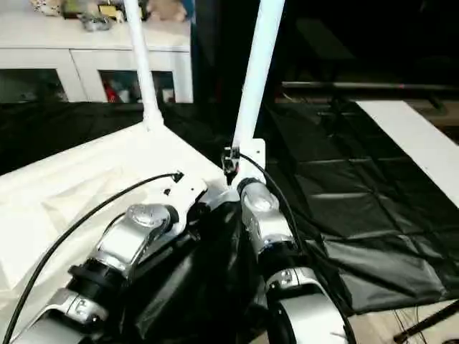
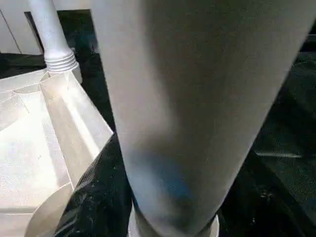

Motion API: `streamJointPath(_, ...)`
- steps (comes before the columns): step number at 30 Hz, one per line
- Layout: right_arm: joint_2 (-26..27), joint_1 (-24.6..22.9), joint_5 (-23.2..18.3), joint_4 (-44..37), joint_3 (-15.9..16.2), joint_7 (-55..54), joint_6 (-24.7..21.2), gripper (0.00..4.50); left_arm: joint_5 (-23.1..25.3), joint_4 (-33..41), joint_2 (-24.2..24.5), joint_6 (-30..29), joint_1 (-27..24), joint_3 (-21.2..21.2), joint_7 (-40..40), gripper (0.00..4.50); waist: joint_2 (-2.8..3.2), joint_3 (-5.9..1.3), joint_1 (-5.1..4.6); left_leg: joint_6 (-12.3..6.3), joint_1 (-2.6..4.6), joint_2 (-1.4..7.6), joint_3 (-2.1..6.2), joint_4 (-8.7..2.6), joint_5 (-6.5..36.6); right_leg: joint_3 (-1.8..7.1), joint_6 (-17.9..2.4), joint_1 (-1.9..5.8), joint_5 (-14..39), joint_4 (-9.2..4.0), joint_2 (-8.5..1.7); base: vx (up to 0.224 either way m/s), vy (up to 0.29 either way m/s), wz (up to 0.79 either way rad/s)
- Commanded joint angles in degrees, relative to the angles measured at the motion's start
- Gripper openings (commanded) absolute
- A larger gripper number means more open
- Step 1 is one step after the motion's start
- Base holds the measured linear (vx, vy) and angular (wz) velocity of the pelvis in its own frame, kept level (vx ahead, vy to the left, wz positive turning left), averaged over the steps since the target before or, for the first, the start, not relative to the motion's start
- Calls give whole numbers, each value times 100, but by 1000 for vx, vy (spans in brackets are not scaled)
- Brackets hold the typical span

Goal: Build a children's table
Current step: Rotate leg to tighten

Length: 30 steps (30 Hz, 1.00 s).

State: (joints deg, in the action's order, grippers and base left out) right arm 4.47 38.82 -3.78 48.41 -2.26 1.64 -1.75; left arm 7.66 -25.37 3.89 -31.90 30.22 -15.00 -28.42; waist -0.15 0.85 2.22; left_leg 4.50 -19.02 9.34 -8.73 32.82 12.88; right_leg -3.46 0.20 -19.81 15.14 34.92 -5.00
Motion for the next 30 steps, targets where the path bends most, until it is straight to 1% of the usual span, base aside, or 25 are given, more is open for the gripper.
streamJointPath(1, 324, -358, -5, 902, 149, 288, -471, 185, 40, -67, -101, 49, 41, -56, 269, 0, 51, -46, -5, 64, -56, 353, 155, -565, 2140, 306, -777, -19, 1875, -601, -399, 0, 0, 0)
streamJointPath(3, 282, -340, 66, 903, 257, 539, -466, 185, 39, 13, -28, 220, -10, -131, 76, 0, 53, -36, -6, 58, -46, 354, 153, -562, 2216, 313, -749, -43, 2017, -625, -405, 0, 0, 0)
streamJointPath(4, 266, -338, 87, 895, 292, 612, -468, 185, 37, 43, 0, 254, -26, -150, 19, 0, 46, -39, -9, 45, -63, 356, 164, -566, 2225, 312, -725, -33, 2113, -628, -416, 0, 0, 0)
streamJointPath(5, 204, -340, 133, 846, 395, 853, -496, 185, 58, 133, 131, 348, -73, -229, -154, 0, 41, -34, -15, 37, -67, 354, 161, -572, 2217, 312, -706, -34, 2149, -634, -414, 0, 0, 0)
streamJointPath(6, 172, -343, 144, 814, 436, 969, -511, 185, 76, 168, 208, 439, -95, -279, -249, 0, 46, -42, -1, 13, -56, 361, 167, -568, 2215, 313, -693, -46, 2189, -643, -423, 0, 0, 0)
streamJointPath(7, 48, -355, 132, 679, 527, 1360, -574, 185, 87, 333, 474, 498, -173, -380, -566, 0, 34, -42, -13, -16, -78, 369, 170, -577, 2147, 319, -706, -29, 2136, -633, -429, 0, 0, 0)
streamJointPath(8, 5, -357, 130, 638, 553, 1484, -593, 185, 86, 400, 556, 456, -196, -400, -654, 0, 30, -75, -20, -67, -129, 377, 165, -574, 1838, 314, -760, 32, 1773, -587, -422, 0, 0, 0)
streamJointPath(9, -73, -363, 155, 579, 625, 1675, -626, 185, 84, 478, 691, 561, -227, -442, -820, 0, 21, -77, -19, -107, -139, 381, 153, -568, 1654, 314, -811, 39, 1553, -577, -418, 0, 0, 0)
streamJointPath(10, -237, -386, 177, 438, 751, 2068, -748, 185, 43, 626, 939, 596, -279, -457, -1105, 0, 21, -75, -26, -179, -143, 381, 138, -558, 1506, 302, -891, 39, 1405, -560, -404, 0, 0, 0)
streamJointPath(11, -347, -401, 183, 345, 827, 2320, -832, 185, 24, 708, 1110, 703, -310, -474, -1302, 0, 28, -77, -17, -202, -135, 378, 138, -549, 1495, 294, -928, 43, 1407, -560, -409, 0, 0, 0)
streamJointPath(12, -389, -406, 184, 310, 854, 2412, -864, 185, 20, 736, 1176, 761, -321, -483, -1378, 0, 40, -81, -16, -251, -133, 391, 122, -537, 1387, 298, -1011, 51, 1287, -558, -424, 61, -47, -4)
streamJointPath(13, -581, -419, 218, 195, 949, 2820, -950, 185, -91, 904, 1460, 973, -394, -493, -1785, 0, 58, -110, -25, -247, -147, 408, 103, -516, 1061, 307, -1116, 77, 856, -508, -417, 71, -50, -4)
streamJointPath(14, -607, -420, 222, 181, 962, 2874, -963, 185, -110, 929, 1496, 988, -404, -492, -1839, 0, 54, -127, -13, -297, -143, 389, 83, -476, 740, 300, -1205, 106, 293, -454, -385, 71, -50, -4)
streamJointPath(15, -724, -426, 241, 127, 1020, 3119, -1023, 185, -192, 1050, 1657, 1074, -452, -490, -2082, 0, 55, -129, -14, -334, -142, 391, 77, -468, 587, 297, -1257, 118, 29, -429, -380, 69, -43, -5)
streamJointPath(16, -849, -430, 273, 86, 1082, 3402, -1065, 185, -310, 1196, 1826, 1147, -509, -483, -2362, 0, 68, -144, -17, -379, -155, 402, 83, -447, 328, 282, -1348, 154, -434, -372, -385, 67, -29, -8)
streamJointPath(17, -964, -437, 301, 56, 1148, 3662, -1099, 184, -421, 1346, 1971, 1117, -559, -477, -2601, 0, 96, -154, -19, -418, -150, 408, 75, -436, 195, 269, -1414, 160, -791, -340, -364, 67, -29, -8)
streamJointPath(18, -1136, -451, 351, 15, 1266, 4083, -1158, 184, -582, 1587, 2198, 1071, -640, -498, -2958, 0, 96, -154, -19, -418, -150, 408, 75, -436, 195, 269, -1414, 160, -791, -340, -364, 66, -23, -7)
streamJointPath(19, -1296, -464, 403, -11, 1389, 4455, -1195, 184, -715, 1802, 2398, 999, -713, -519, -3266, 0, 77, -175, -27, -479, -137, 379, 51, -383, 12, 271, -1495, 189, -1377, -287, -318, 64, -23, -3)
streamJointPath(20, -1358, -469, 425, -17, 1438, 4596, -1207, 184, -762, 1881, 2474, 972, -740, -528, -3380, 0, 84, -169, -34, -518, -112, 382, 35, -374, -99, 274, -1537, 173, -1640, -279, -307, 64, -23, -3)
streamJointPath(21, -1430, -480, 434, -45, 1500, 4752, -1240, 184, -799, 1948, 2548, 938, -762, -535, -3474, 0, 76, -172, -29, -526, -87, 387, 31, -369, -124, 272, -1562, 170, -1720, -272, -299, 53, -15, 1)
streamJointPath(24, -1693, -506, 466, -180, 1726, 5341, -1308, 184, -941, 2133, 2793, 900, -836, -515, -3809, 0, 76, -170, -18, -527, -68, 406, 36, -376, -210, 256, -1632, 195, -1766, -256, -286, 0, 0, 0)
streamJointPath(26, -1844, -505, 479, -285, 1838, 5677, -1326, 184, -1095, 2289, 2984, 885, -898, -518, -4082, 0, 78, -161, -14, -495, -55, 411, 30, -383, -80, 252, -1659, 191, -1563, -268, -283, 0, 0, 0)
streamJointPath(27, -1887, -507, 474, -329, 1869, 5778, -1346, 184, -1150, 2338, 3047, 877, -911, -529, -4149, 0, 84, -148, -4, -463, -56, 417, 30, -396, 37, 249, -1655, 192, -1366, -280, -281, 0, 0, 0)
streamJointPath(28, -1930, -498, 493, -345, 1908, 5850, -1332, 184, -1171, 2361, 3105, 877, -920, -535, -4184, 0, 97, -133, -5, -395, -37, 438, 28, -416, 211, 248, -1651, 173, -1108, -302, -287, 0, 0, 0)
streamJointPath(30, -1987, -467, 562, -323, 1961, 5902, -1258, 184, -1151, 2331, 3169, 903, -917, -534, -4190, 0, 87, -120, -3, -313, -21, 443, 24, -432, 407, 254, -1649, 160, -808, -321, -293, 0, 0, 0)
